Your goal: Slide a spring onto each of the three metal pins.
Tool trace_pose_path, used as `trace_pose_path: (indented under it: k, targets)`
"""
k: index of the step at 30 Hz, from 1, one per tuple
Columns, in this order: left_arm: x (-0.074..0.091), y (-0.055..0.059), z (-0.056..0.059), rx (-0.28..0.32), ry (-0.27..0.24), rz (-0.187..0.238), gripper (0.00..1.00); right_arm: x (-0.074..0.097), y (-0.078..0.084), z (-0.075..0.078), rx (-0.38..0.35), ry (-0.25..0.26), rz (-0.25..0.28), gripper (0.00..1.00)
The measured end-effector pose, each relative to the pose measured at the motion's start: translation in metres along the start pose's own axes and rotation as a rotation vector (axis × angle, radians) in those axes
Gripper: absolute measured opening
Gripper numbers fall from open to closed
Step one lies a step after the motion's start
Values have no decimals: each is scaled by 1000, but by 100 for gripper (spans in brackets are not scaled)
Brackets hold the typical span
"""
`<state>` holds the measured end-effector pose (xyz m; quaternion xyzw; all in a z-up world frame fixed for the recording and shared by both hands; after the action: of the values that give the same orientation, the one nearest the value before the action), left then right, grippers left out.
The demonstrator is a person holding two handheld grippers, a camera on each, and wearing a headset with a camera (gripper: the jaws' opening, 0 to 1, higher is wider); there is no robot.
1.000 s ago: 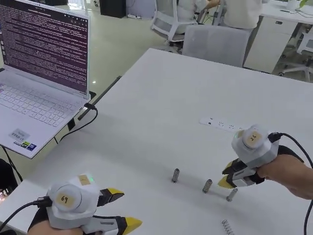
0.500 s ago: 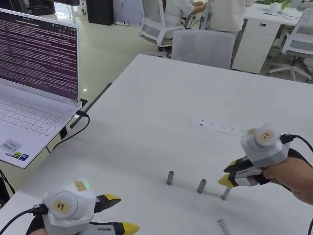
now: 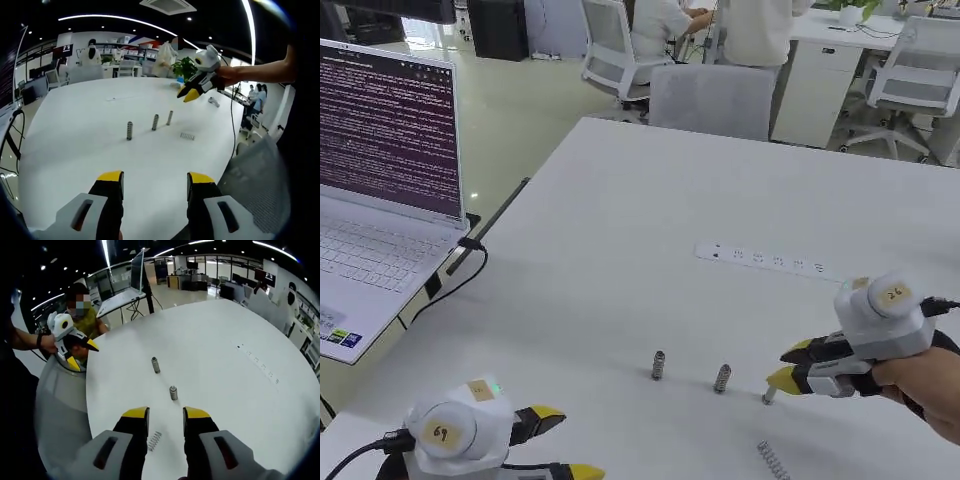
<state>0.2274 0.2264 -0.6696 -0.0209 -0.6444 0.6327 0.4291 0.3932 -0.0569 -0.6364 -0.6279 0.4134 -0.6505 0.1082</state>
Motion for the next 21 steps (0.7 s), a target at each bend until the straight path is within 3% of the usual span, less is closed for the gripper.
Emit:
trace_pose_path:
  k: [6, 21]
  targets:
    - [-2, -4, -1, -14, 10, 1, 45, 7, 14, -7, -49, 15, 41, 28]
    - [-9, -9, 0, -27, 25, -5, 45, 27, 32, -25, -172, 63, 183, 36]
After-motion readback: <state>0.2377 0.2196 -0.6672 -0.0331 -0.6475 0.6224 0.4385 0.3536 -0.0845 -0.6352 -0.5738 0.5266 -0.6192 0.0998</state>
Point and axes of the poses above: the centre of the closed fingertips' face, and the gripper's own axes: x roughly backward along the fingers, z roughly to its right, y roughly out of its underside, the point moved 7 cm from there along x, roughly backward along the fingers
